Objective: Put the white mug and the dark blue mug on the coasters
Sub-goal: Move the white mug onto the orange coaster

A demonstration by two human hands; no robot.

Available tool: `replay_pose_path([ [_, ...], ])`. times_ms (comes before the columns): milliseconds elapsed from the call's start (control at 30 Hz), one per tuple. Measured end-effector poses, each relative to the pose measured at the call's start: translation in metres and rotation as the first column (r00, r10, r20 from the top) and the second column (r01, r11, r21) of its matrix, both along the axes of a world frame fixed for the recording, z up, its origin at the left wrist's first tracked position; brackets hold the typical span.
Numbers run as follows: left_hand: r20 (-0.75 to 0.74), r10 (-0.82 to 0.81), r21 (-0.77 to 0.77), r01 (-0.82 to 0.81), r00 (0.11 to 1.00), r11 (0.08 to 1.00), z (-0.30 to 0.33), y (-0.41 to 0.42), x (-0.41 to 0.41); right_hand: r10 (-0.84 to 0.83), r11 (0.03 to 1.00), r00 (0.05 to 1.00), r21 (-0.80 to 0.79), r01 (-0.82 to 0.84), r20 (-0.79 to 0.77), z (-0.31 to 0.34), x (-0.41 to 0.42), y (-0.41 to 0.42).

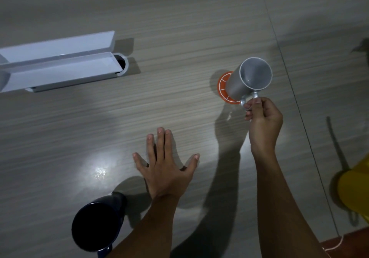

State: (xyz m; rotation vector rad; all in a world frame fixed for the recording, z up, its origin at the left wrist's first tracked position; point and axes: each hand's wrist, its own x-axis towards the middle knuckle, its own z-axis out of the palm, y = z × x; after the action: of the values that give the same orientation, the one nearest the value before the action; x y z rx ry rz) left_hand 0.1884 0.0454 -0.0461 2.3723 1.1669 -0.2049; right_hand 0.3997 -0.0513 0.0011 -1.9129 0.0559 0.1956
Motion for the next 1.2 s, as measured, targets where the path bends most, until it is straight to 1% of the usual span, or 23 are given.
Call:
replay_pose_path([
  [267,0.01,0.009,-0.005,-0.009,1.0,1.0,0.0013,-0.001,0.0,0.014,0.999,1.0,-0.043,-0.014,0.01,-0.0039,0.0016,-0.0013],
  [867,0.016,0.01,0.002,-0.01,1.0,1.0,-0.001,-0.0013,-0.001,-0.011,0.999,1.0,-0.039,0.012,0.028,-0.0082,0.0014,0.0015],
  [1200,0.017,0.007,0.009,-0.007,1.0,1.0,-0.0036,-0.0015,-0.0023,-0.019,0.997,0.999,-0.073,0.021,0.036,-0.0085,0.0029,0.003],
])
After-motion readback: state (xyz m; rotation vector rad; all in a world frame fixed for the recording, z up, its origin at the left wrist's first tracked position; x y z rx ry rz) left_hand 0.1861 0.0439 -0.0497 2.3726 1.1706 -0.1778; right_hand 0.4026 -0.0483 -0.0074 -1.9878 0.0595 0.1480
